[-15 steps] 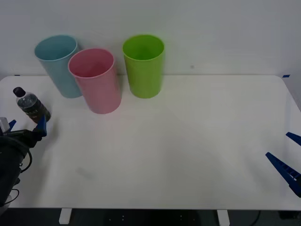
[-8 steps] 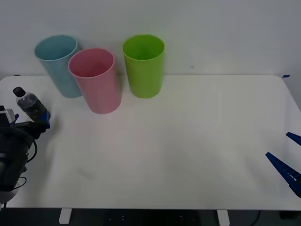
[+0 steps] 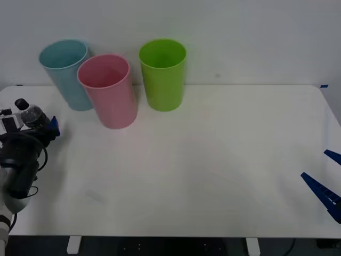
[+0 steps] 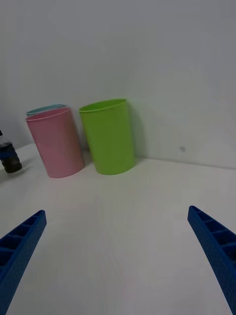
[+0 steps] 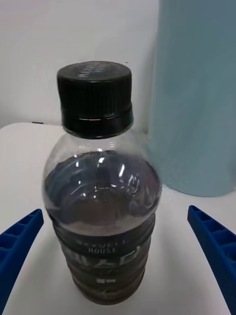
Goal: Grasp the object on the table and drop it into the matching bin: aluminum can to the light blue bin, PET bottle to the pink bin.
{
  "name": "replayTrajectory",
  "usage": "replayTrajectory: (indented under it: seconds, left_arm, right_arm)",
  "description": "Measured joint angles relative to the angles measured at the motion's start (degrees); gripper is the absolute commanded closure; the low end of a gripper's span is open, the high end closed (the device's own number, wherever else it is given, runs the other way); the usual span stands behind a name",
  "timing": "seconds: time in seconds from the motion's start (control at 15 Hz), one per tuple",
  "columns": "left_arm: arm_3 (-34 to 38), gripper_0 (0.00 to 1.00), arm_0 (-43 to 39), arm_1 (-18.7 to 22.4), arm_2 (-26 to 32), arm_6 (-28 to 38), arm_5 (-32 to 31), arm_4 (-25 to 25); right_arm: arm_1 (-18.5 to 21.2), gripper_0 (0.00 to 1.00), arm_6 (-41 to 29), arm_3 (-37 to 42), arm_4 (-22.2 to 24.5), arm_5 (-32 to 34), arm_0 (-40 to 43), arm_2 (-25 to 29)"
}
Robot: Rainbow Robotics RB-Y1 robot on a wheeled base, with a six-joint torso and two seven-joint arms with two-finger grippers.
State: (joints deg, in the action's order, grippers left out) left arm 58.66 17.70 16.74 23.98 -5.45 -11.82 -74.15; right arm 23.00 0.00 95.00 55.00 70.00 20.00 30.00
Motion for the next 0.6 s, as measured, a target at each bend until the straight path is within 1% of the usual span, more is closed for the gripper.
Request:
replayTrajectory:
  seconds: [0.33, 0.53, 0.6]
  left_arm:
    - [-4.37, 0.00, 4.19, 0.05, 0.01, -0.37, 2.13, -1.93]
    - [-4.79, 0.00, 4.73, 0.05, -0.06, -0.43, 2.65, -2.43]
    - [-4.79, 0.05, 4.79, 0.05, -0.04, -0.43, 2.75, -2.48]
  right_arm:
    - [0.00, 0.00, 0.00, 0.00, 0.00, 0.00, 0.00, 0.00]
    - [0.00, 0.00, 0.00, 0.00, 0.00, 0.00, 0.00, 0.00]
    - [0.00, 0.00, 0.00, 0.00, 0.00, 0.00, 0.00, 0.00]
